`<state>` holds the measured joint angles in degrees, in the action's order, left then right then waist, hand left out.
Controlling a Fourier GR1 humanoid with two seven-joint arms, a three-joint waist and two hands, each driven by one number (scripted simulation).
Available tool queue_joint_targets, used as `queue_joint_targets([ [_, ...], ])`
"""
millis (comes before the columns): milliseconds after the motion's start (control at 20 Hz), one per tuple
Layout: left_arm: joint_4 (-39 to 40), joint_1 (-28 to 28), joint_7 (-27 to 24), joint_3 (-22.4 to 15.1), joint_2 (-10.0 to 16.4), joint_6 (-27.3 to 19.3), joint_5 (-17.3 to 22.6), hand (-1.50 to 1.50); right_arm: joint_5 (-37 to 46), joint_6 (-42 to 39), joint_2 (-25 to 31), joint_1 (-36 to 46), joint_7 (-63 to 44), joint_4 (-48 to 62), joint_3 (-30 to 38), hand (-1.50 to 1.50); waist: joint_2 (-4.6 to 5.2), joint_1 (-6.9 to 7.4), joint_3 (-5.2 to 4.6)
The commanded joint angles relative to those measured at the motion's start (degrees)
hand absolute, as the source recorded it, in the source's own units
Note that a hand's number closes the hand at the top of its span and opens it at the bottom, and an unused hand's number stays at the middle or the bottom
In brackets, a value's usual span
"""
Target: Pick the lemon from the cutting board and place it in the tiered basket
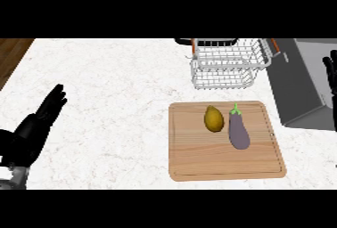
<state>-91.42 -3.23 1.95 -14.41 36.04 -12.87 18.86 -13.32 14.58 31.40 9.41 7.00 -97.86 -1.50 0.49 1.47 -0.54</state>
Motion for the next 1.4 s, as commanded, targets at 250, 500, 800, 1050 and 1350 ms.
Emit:
queue_joint_targets([
  [250,-1.47,-6.73,-2.78,-1.63,-8.7,-7.32,-4.09,0.0,-25.05,-20.03,-10.99,10.17,5.26,10.81,2.05,1.5,1.12,2.41,1.24],
  [500,-0.74,-7.09,-2.78,-4.52,-12.09,-8.22,-5.03,0.0,-34.94,-29.07,-16.63,8.39,-1.85,20.24,-0.25,-1.5,1.59,2.44,1.31],
  [800,1.06,-7.59,-1.26,-7.06,-16.35,-13.24,-8.79,0.0,-41.62,-59.23,-4.84,7.32,0.17,29.35,4.25,-1.5,0.21,-0.76,0.86],
  [1050,2.29,-7.69,-1.92,-6.99,-16.82,-12.66,-9.0,0.0,-25.13,-62.91,6.89,13.61,4.07,31.21,6.41,-1.5,0.14,-0.22,0.66],
  [1350,2.91,-7.45,-1.64,-7.07,-16.77,-13.13,-9.81,0.0,-3.41,-61.31,16.18,17.49,6.29,18.38,3.87,-1.5,-0.44,-0.62,0.55],
])
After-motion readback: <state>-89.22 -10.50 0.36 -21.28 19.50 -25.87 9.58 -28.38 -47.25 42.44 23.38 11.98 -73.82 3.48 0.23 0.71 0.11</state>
